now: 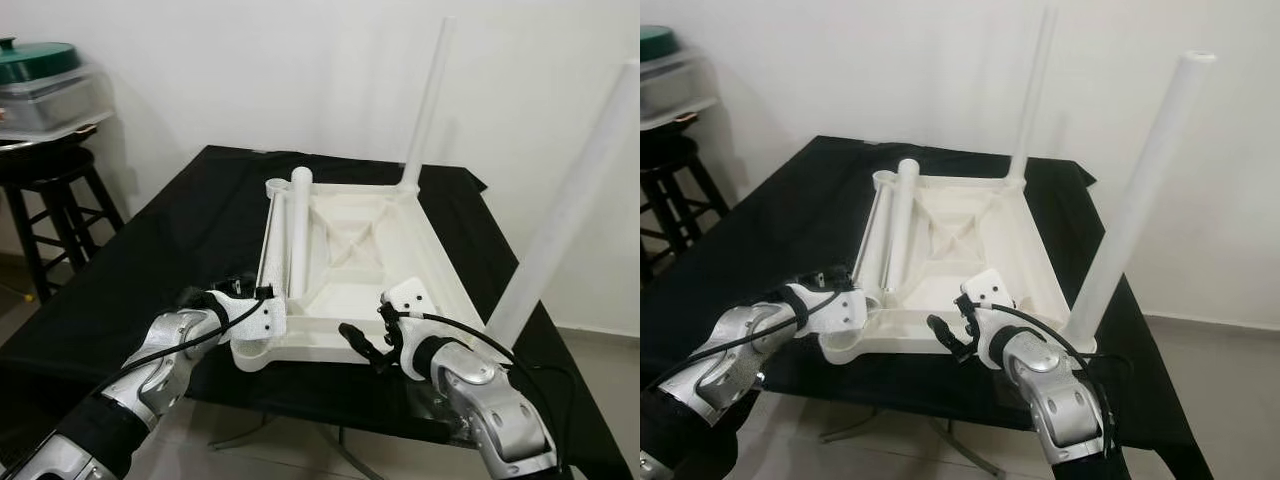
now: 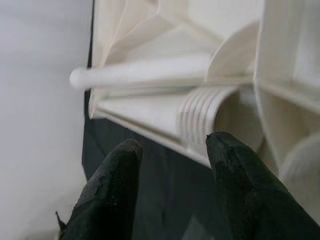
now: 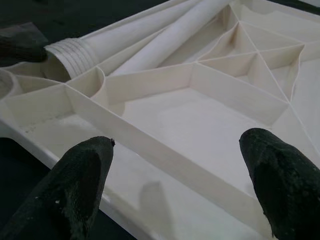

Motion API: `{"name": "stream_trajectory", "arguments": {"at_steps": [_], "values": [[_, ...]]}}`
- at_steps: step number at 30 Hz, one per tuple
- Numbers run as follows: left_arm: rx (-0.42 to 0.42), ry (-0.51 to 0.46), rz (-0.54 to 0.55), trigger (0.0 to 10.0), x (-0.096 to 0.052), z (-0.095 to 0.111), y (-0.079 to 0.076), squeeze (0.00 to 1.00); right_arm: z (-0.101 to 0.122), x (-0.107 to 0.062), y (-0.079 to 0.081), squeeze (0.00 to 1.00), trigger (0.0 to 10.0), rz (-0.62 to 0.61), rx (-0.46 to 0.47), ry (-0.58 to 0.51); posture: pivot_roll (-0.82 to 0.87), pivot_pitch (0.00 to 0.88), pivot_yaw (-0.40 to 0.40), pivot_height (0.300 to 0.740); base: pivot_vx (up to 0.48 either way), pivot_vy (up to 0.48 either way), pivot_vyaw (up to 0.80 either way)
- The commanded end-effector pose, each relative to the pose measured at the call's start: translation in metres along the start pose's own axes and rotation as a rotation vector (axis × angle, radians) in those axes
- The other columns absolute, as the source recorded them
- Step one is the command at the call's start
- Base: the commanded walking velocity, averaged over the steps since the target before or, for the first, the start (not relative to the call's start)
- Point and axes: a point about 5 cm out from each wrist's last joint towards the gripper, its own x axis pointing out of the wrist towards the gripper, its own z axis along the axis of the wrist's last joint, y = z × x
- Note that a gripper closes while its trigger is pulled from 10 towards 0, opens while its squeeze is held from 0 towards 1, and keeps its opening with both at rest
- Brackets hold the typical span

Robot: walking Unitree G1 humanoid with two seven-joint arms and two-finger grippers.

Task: Building children table

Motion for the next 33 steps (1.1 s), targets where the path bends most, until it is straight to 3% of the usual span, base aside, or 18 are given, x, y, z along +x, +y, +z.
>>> {"name": "stream_trajectory", "arguments": {"at_steps": [1, 7, 19, 24, 25, 33], "values": [[0.032, -0.009, -0.033, 10.0, 0.002, 0.002, -0.003, 0.00, -0.001, -0.001, 0.001, 0.00, 10.0, 0.004, -0.014, 0.018, -0.04, 0.000, -0.035, 0.740, 0.000, 0.000, 0.00], [0.107, 0.057, -0.039, 10.0, 0.006, -0.010, 0.000, 0.00, -0.002, 0.000, 0.002, 0.00, 10.0, 0.013, -0.021, 0.027, -0.03, 0.000, -0.037, 0.740, 0.000, 0.000, 0.00], [0.151, 0.114, -0.059, 10.0, 0.008, -0.027, 0.005, 0.00, -0.002, 0.000, 0.001, 0.00, 10.0, 0.011, -0.025, 0.031, -0.04, 0.000, -0.033, 0.740, 0.000, 0.000, 0.00], [0.132, 0.116, -0.032, 10.0, 0.013, -0.023, 0.005, 0.00, -0.001, 0.000, 0.000, 0.00, 10.0, 0.010, -0.029, 0.032, -0.04, 0.000, -0.037, 0.740, 0.000, 0.000, 0.00], [0.111, 0.110, -0.009, 10.0, 0.025, -0.013, 0.003, 0.00, 0.000, 0.002, -0.001, 0.00, 10.0, 0.013, -0.038, 0.031, -0.04, 0.000, -0.042, 0.740, 0.000, 0.000, 0.00], [0.103, 0.117, 0.008, 10.0, 0.041, 0.000, 0.003, 0.00, 0.003, 0.003, -0.003, 0.00, 10.0, 0.004, -0.045, 0.027, -0.05, 0.000, -0.035, 0.740, 0.000, 0.000, 0.00]]}}
